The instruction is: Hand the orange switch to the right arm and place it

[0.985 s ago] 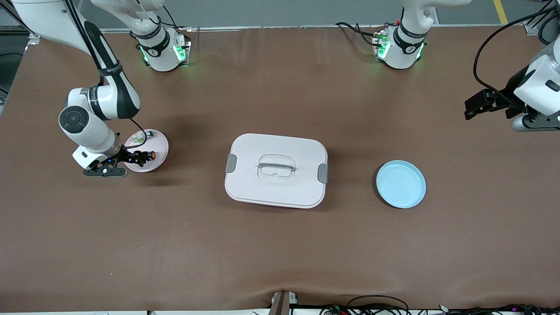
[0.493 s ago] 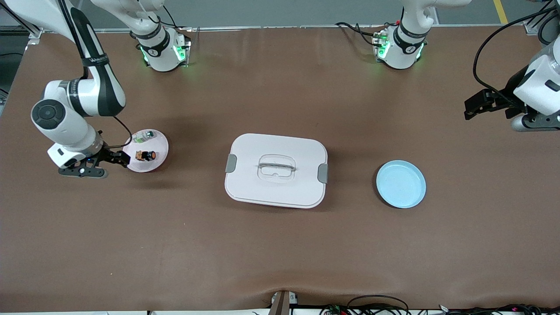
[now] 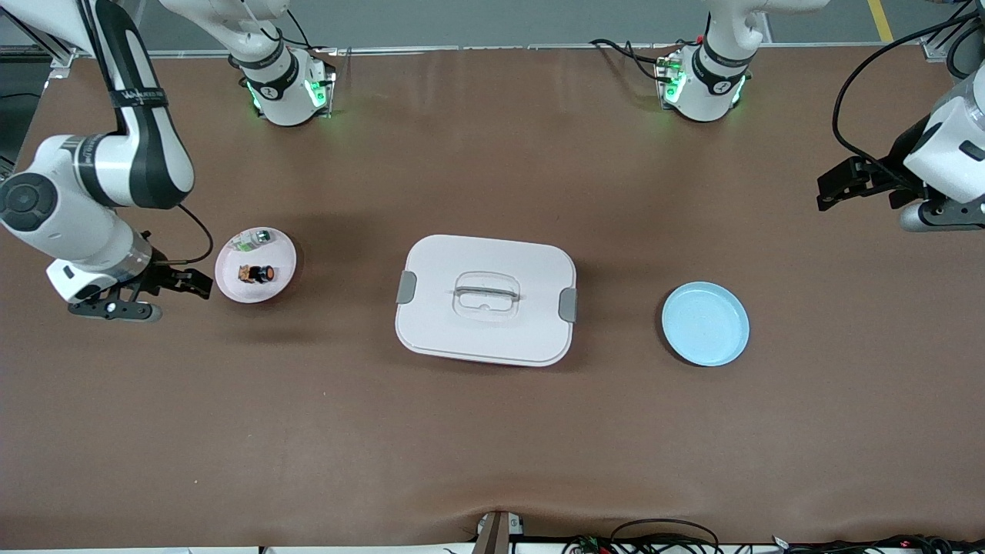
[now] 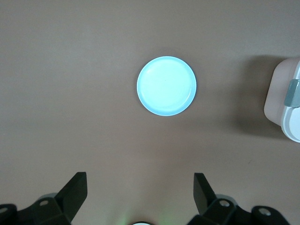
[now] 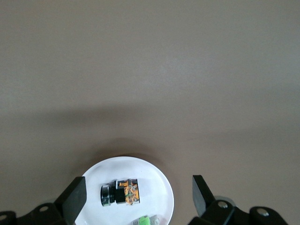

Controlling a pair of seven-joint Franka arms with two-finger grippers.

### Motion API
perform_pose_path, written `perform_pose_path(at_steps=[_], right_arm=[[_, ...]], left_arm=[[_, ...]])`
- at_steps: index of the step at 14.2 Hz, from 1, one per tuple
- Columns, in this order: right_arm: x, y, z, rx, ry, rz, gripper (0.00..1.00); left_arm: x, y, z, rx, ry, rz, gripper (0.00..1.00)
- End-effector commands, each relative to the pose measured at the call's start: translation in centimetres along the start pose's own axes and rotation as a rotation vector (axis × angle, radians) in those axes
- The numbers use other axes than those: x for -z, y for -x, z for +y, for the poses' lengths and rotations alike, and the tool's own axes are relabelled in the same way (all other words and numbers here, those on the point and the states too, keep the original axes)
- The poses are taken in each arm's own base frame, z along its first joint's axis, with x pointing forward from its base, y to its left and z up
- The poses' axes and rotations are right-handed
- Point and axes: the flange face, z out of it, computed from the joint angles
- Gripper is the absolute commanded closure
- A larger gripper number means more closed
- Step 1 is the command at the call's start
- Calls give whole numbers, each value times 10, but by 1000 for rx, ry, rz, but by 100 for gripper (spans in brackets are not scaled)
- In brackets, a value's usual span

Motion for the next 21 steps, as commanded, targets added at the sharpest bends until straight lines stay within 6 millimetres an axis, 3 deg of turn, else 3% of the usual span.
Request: perform_pose_path(at_steps=[1,13,18,21], right_arm=[[38,-12,4,-17,-35,-23,0],[137,-22,-3,-12,-30,-77,0],[189,0,-7,-10,-34,-34,0],[211,18,-13,-13,-41,-25,0]], left_arm=[[4,-3,-2,-7,13,8,0],[4,-4,-1,-9,13,11,0],[5,-3,-1,-9,12,11,0],[4,-3,0,-5,4,7,0]])
